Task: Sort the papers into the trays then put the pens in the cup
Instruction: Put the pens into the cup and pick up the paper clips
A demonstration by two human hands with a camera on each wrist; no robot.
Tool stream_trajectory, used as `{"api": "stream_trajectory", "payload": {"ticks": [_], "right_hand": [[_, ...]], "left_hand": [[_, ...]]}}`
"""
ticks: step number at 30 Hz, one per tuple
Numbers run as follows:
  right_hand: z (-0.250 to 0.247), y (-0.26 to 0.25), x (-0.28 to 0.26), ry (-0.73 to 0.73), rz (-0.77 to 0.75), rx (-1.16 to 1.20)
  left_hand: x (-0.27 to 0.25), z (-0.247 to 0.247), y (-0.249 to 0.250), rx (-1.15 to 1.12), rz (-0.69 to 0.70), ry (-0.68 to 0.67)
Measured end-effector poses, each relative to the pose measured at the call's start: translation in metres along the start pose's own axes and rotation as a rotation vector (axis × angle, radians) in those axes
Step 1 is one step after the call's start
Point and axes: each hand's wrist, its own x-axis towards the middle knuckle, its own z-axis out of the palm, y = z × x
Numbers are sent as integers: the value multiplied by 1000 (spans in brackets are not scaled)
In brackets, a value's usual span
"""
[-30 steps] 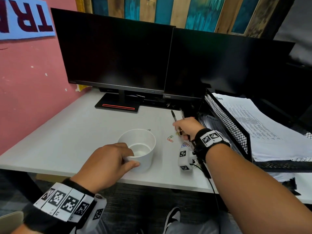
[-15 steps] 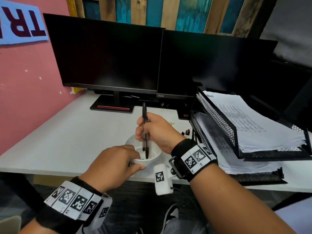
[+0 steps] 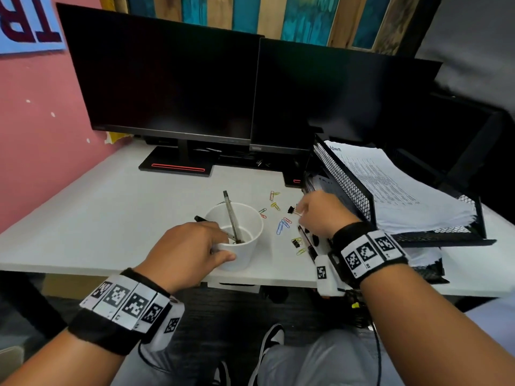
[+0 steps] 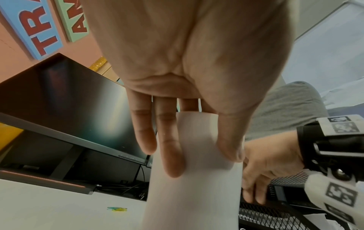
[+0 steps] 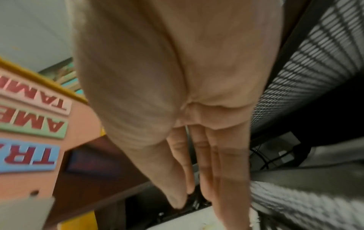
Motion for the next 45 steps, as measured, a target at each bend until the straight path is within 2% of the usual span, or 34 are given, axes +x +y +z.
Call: {"api": "stream_trajectory", "payload": {"ticks": [4,9,13,17,22,29,32,40,45], "right_hand": [[19,9,-4,-162,44,-273],[41,17,-4,-230,62,-374],[47,18,-2,-175,100,-221],[46,18,-2,-199,149,-112],[42,16,3,-164,135,-74],[51,13,22,-18,132,-59],[62,18,25,-19,137,-97],[76,14,28,-56,141,70],[79,13,26,-4,91,69]], "left_hand": [[-1,0,5,-9,5,-1],[-5,0,5,-29,24,3],[-8,-1,1,-39,31,26],[-8,-1,-6,-55,28,41],[-9,0,-10,-59,26,45],[-11,-3,-8,-62,12,43],[-12,-4,-8,-65,4,49],[-16,-5,-7,-74,-7,43],[-15,-4,-6,-64,-19,43]]}}
